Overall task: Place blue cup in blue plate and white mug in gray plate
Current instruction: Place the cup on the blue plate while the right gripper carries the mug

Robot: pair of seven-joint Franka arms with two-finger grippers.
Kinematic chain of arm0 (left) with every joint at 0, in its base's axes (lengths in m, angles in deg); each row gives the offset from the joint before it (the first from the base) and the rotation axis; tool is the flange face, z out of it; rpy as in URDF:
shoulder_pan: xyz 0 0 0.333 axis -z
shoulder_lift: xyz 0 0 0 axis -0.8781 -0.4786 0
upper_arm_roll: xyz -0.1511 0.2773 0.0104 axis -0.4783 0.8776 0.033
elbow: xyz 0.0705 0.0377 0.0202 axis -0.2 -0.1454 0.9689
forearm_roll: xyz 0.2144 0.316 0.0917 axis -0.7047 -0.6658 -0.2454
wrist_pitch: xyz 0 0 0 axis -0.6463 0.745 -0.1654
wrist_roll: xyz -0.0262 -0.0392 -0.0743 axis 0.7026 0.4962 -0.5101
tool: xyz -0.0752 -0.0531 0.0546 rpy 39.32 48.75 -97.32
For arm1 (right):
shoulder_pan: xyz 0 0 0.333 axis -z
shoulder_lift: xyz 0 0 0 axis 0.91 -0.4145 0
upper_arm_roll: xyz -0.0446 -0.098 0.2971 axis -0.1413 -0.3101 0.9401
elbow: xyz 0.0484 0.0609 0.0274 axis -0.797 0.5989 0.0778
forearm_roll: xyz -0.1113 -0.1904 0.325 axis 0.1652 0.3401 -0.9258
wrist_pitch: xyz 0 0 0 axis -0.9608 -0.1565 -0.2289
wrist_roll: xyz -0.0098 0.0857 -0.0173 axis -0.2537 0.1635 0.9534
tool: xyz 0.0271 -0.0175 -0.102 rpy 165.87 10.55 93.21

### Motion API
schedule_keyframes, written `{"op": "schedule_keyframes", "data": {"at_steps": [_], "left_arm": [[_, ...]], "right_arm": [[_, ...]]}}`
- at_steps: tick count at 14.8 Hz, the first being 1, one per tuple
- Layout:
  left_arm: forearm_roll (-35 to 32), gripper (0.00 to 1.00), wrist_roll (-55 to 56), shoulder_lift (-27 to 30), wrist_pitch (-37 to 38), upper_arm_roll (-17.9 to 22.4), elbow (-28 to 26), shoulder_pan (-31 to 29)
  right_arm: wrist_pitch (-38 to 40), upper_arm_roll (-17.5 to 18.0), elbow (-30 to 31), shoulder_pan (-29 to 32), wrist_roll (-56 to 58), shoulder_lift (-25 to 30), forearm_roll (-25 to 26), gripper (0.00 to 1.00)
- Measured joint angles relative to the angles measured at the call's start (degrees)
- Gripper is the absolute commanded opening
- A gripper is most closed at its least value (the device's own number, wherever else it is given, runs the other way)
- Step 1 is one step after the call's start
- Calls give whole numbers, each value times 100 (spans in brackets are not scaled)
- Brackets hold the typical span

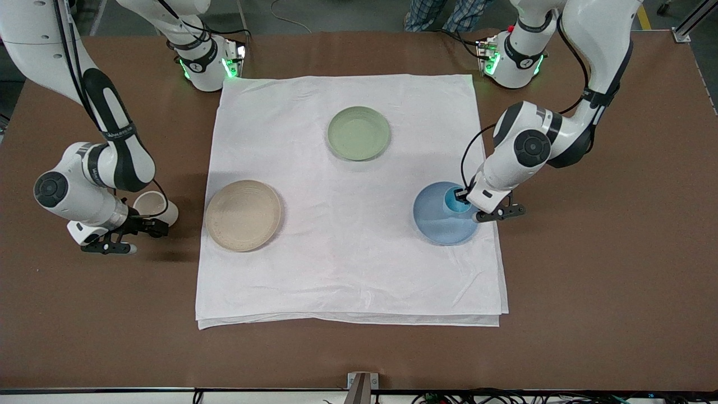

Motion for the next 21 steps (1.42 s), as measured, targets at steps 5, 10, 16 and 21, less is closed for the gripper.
{"op": "schedule_keyframes", "data": {"at_steps": [5, 10, 16, 21], "left_arm": [[0, 100, 5, -122, -7, 11, 412, -73], [-1, 100, 4, 242, 1503, 35, 1886, -355], [-10, 100, -741, 515, 3764, 73, 3614, -1013], [-12, 100, -2016, 868, 4796, 104, 4154, -1570]], "right_arm": [[159, 13, 61, 0, 197, 34, 0, 38], [430, 25, 48, -1, 208, 183, -31, 0], [1519, 78, -395, -176, 193, 503, -631, 0], [1471, 117, -83, -1166, -1171, 923, -825, 0]]}}
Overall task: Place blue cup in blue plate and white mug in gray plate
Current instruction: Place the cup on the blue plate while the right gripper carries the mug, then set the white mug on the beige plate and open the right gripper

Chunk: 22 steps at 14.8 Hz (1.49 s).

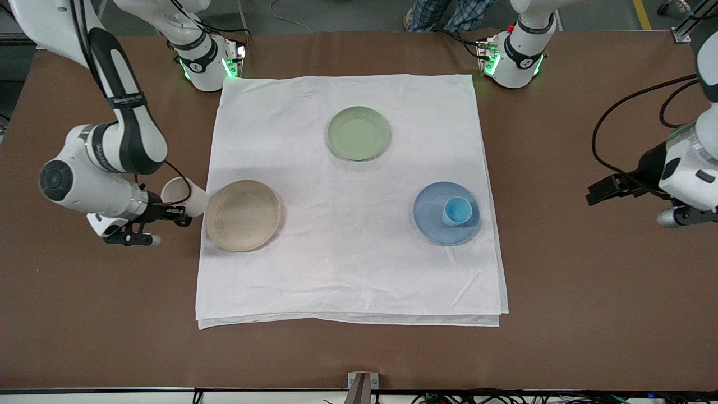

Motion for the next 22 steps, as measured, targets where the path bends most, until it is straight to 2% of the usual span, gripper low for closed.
{"op": "schedule_keyframes", "data": {"at_steps": [2, 4, 7, 8, 9, 10, 11, 12, 16, 19, 22], "left_arm": [[-1, 100, -449, 266, 210, 299, 2, 81], [-1, 100, -1002, 505, 403, 812, -49, 327], [0, 100, -1342, 815, 510, 1519, -284, 822], [0, 100, -1353, 913, 542, 1609, -381, 910], [0, 100, -1353, 993, 566, 1644, -459, 951], [0, 100, -1353, 1043, 577, 1649, -510, 969], [0, 100, -1353, 1069, 579, 1648, -540, 986], [0, 100, -1353, 1088, 579, 1644, -568, 1008], [1, 100, -1353, 1102, 579, 1555, -597, 1047], [1, 100, -1352, 1099, 578, 1549, -640, 1059], [11, 100, -1352, 1099, 578, 1504, -651, 1069]], "right_arm": [[-417, 8, 223, -435, -634, 5, -1, 0], [-762, 9, 374, -760, -1059, -1, -1, 0], [-1012, 6, 446, -965, -1306, -61, -2, 2], [-1061, 5, 451, -973, -1310, -108, -1, 3], [-1129, -6, 453, -973, -1310, -170, -1, 8], [-1218, -24, 453, -973, -1309, -251, 5, 34], [-1323, -44, 448, -973, -1309, -336, 9, 82], [-1397, -63, 422, -972, -1309, -425, 11, 100], [-1251, -89, 147, -972, -1305, -564, 14, 100], [-80, -113, -515, -967, -1305, -457, 37, 100], [1408, -166, -1327, -850, -1290, -125, 508, 100]]}}
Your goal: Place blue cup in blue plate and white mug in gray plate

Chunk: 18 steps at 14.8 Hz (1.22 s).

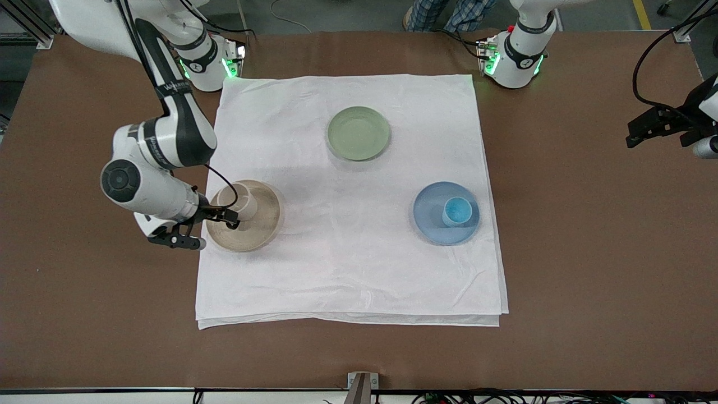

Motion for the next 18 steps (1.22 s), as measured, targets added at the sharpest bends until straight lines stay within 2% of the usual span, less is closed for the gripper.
{"op": "schedule_keyframes", "data": {"at_steps": [3, 7, 10, 13, 18], "left_arm": [[22, 100, 0, 4, 45, -103, -24, 11], [28, 100, 1, 19, 62, -295, -54, 19], [236, 100, 20, 55, 62, -313, -55, 15], [269, 100, 27, 64, 61, -313, -56, 11], [269, 100, 49, 64, 62, -294, -65, 4]], "right_arm": [[1093, -13, -567, 283, 470, 277, 263, 100], [1863, -43, -748, 986, 1607, 651, 292, 100], [2525, -59, -1234, 1511, 2499, 795, 300, 100], [2825, -43, -1841, 1595, 2700, 808, 350, 100], [2914, -15, -2099, 1593, 2628, 793, 354, 100]]}}
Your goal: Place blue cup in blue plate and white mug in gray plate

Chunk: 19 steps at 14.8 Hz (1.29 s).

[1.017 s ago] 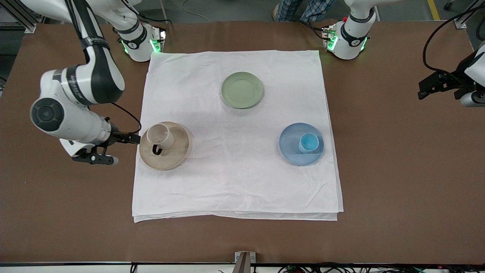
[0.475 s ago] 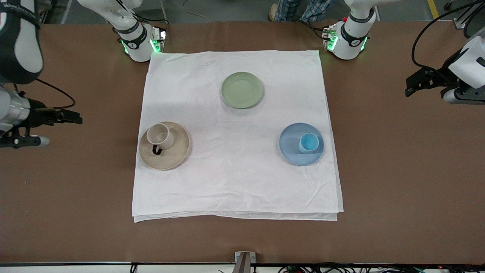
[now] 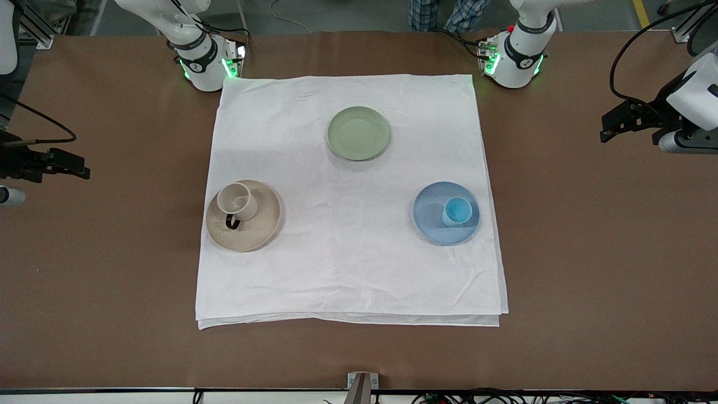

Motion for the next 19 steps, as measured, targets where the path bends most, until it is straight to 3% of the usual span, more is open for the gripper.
{"op": "schedule_keyframes", "data": {"at_steps": [8, 13, 19], "left_arm": [[0, 100, 3, 1, 0, 1, -5, -4], [0, 100, 1, 1, -1, 29, -1, -24], [-79, 100, 0, 1, -1, 10, 23, -33]], "right_arm": [[562, 97, 103, -81, -494, 175, 1, 100], [353, 108, 815, -92, -495, 1075, 18, 100], [484, 125, 1010, -94, -501, 1775, 57, 100]]}}
